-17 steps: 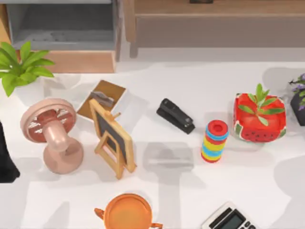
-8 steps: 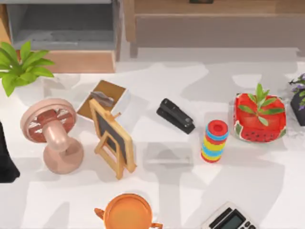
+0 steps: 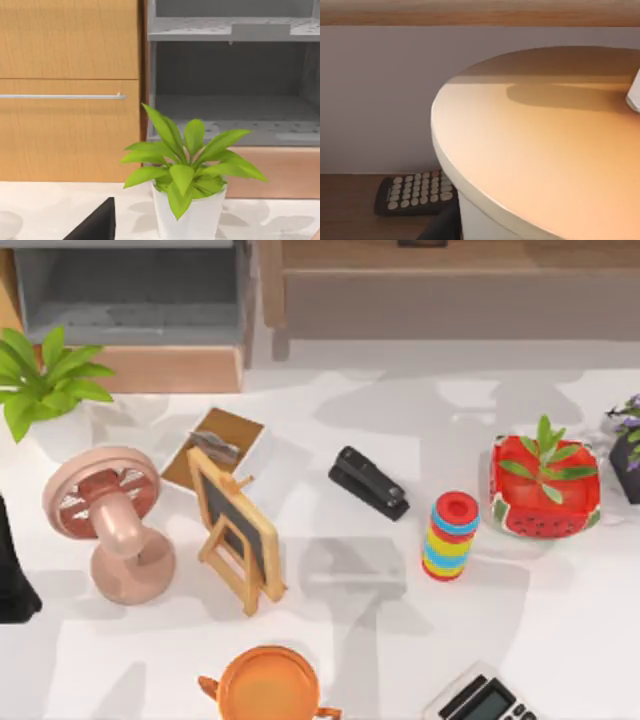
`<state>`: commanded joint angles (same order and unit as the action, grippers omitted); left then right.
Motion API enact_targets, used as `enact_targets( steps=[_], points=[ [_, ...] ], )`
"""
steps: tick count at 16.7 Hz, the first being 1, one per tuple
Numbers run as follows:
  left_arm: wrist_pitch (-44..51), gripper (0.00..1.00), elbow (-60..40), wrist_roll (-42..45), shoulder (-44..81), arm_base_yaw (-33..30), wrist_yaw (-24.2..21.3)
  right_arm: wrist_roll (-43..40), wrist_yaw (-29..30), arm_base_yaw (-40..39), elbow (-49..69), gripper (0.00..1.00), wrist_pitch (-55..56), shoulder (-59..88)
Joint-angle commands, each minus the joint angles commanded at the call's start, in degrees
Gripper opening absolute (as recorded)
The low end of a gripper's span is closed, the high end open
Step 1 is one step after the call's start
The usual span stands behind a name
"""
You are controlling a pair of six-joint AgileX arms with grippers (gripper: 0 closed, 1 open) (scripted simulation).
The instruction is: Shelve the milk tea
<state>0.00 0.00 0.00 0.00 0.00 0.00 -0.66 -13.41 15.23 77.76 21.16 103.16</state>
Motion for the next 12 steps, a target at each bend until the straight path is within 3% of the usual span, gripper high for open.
enact_targets(
  steps=[12],
  points=[
    [0.0,1.00,0.0,0.0,0.0,0.0,0.0,0.6,-2.9,1.1,-5.0,0.00,3.9,0.2]
  ],
)
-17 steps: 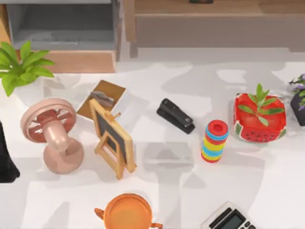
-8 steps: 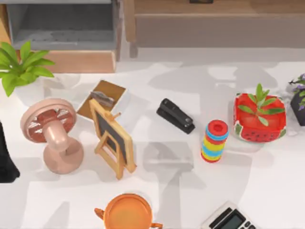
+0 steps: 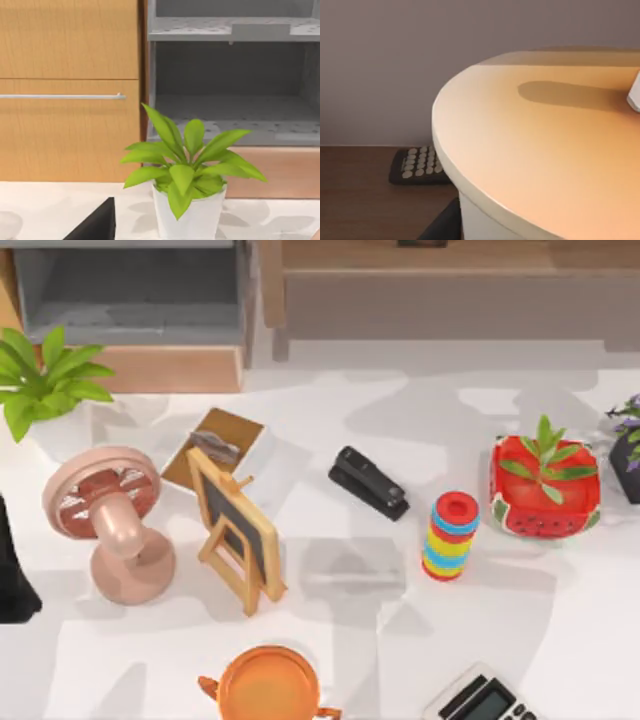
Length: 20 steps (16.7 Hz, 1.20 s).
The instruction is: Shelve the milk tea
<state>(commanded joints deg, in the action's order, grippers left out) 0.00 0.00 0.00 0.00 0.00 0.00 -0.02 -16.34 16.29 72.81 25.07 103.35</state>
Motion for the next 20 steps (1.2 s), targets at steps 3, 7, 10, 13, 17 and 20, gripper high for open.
enact_targets(
  steps=[3,7,10,13,17,20],
  points=[
    [0.0,1.00,0.0,0.0,0.0,0.0,0.0,0.6,0.3,-0.7,3.2,0.00,0.8,3.6],
    [0.0,1.00,0.0,0.0,0.0,0.0,0.0,-0.3,3.2,-1.9,8.1,0.00,0.5,7.6],
    [0.0,1.00,0.0,0.0,0.0,0.0,0.0,-0.6,4.3,-2.3,9.7,0.00,0.7,9.2],
    [0.0,1.00,0.0,0.0,0.0,0.0,0.0,-0.6,4.3,-2.3,9.7,0.00,0.7,9.2],
    [0.0,1.00,0.0,0.0,0.0,0.0,0.0,-0.6,4.3,-2.3,9.7,0.23,0.7,9.2],
    [0.0,1.00,0.0,0.0,0.0,0.0,0.0,-0.6,4.3,-2.3,9.7,0.45,0.7,9.2]
  ],
)
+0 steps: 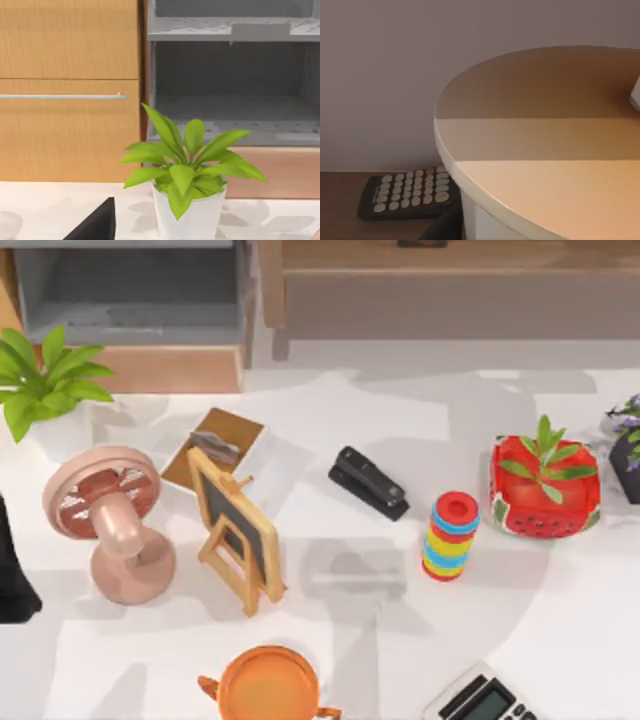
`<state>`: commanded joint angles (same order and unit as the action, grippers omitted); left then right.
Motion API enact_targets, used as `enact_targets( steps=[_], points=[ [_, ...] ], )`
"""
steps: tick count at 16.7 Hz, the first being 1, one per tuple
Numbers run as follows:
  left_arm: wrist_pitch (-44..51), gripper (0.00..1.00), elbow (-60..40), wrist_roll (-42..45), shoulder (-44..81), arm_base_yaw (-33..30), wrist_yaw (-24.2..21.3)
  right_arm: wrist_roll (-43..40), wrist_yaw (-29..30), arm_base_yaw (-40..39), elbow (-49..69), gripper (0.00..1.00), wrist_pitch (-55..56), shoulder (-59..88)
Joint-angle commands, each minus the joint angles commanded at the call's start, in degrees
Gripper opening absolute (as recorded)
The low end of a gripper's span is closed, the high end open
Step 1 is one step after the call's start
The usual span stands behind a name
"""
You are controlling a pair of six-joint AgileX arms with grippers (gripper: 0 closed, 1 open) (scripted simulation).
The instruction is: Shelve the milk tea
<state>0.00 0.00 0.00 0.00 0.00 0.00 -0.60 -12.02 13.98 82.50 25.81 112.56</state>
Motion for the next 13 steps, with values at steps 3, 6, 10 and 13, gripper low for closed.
enact_targets(
  steps=[3,6,10,13],
  points=[
    [0.0,1.00,0.0,0.0,0.0,0.0,0.0,0.0,0.0,0.0,0.0,0.68,0.0,0.0],
    [0.0,1.00,0.0,0.0,0.0,0.0,0.0,0.0,0.0,0.0,0.0,0.90,0.0,0.0],
    [0.0,1.00,0.0,0.0,0.0,0.0,0.0,0.0,0.0,0.0,0.0,1.00,0.0,0.0],
    [0.0,1.00,0.0,0.0,0.0,0.0,0.0,0.0,0.0,0.0,0.0,1.00,0.0,0.0]
  ],
)
